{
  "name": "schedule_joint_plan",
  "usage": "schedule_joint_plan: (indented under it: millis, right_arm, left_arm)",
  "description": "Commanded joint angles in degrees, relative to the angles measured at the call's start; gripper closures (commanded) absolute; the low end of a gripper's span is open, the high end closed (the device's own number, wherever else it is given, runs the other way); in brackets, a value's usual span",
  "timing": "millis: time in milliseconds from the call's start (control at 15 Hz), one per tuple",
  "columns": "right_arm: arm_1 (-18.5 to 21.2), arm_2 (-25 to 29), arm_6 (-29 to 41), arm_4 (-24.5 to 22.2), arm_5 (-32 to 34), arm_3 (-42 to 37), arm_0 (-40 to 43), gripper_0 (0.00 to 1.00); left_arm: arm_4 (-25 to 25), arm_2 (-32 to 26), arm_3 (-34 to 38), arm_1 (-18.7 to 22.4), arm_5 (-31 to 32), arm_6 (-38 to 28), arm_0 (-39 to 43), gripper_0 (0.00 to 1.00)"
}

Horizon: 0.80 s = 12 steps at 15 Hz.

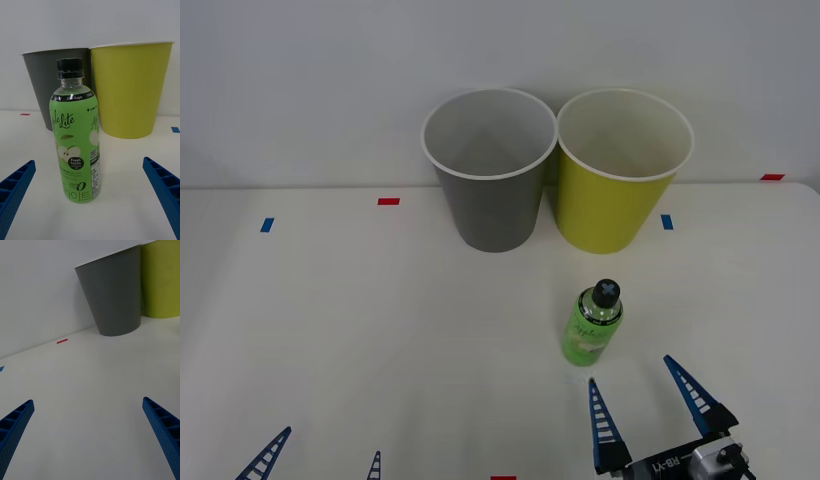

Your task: Put cans in the gray bin and PET bottles in the light green bin.

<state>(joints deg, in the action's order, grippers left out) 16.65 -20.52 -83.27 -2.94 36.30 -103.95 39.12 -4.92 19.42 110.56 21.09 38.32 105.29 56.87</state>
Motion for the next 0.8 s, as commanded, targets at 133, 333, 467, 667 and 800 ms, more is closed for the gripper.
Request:
schedule_joint_plan:
  millis: [133, 333, 467, 667, 800]
  right_arm:
    - [-0.83, -1.1, -0.4, 0.04, -3.69, -0.02, -4.14, 0.0]
    - [-0.83, -1.81, -0.49, 0.04, -6.77, -0.02, -6.68, 0.0]
    - [-1.01, -2.16, -0.58, -0.05, -8.61, -0.02, -8.62, 0.0]
    - [-1.54, -1.98, -0.58, 0.04, -11.51, -0.02, -11.87, 0.0]
    - [-2.06, -1.63, -0.58, 0.3, -13.18, -0.02, -13.01, 0.0]
  left_arm:
    - [0.0, 0.0, 0.0, 0.0, 0.0, 0.0, 0.0, 0.0]
    - [0.0, 0.0, 0.0, 0.0, 0.0, 0.0, 0.0, 0.0]
    - [0.0, 0.0, 0.0, 0.0, 0.0, 0.0, 0.0, 0.0]
    - [0.0, 0.0, 0.0, 0.0, 0.0, 0.0, 0.0, 0.0]
    - [0.0, 0.0, 0.0, 0.0, 0.0, 0.0, 0.0, 0.0]
